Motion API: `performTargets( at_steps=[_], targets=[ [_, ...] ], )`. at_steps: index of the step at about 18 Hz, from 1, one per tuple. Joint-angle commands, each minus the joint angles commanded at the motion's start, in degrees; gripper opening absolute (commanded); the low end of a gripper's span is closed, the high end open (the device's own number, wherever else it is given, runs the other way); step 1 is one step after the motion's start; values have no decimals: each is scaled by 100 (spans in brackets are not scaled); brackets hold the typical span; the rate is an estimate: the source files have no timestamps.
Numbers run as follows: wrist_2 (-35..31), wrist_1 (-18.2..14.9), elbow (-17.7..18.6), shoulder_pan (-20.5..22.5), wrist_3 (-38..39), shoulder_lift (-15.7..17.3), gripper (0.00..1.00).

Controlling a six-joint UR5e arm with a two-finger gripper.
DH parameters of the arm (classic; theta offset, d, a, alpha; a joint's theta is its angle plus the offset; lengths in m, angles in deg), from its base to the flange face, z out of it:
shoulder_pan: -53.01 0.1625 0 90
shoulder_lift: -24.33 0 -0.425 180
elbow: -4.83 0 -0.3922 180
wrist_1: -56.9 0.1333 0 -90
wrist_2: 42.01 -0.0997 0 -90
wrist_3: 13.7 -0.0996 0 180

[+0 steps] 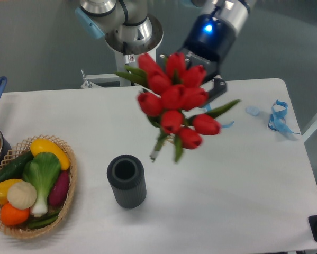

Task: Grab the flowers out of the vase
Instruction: 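Lift the gripped tulips up out of the grey vase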

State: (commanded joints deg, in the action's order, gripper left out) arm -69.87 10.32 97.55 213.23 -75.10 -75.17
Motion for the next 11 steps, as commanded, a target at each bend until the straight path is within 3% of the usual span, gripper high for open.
performTargets(
  at_steps=[2,4,7,11],
  targets=[
    [0,-9,132,149,-467,-26,26],
    [-52,-18,202,220,-504,-44,14],
    [-579,-18,282,229,-539,-88,14],
    [-642,-18,378,221,-530,-97,15]
  ],
)
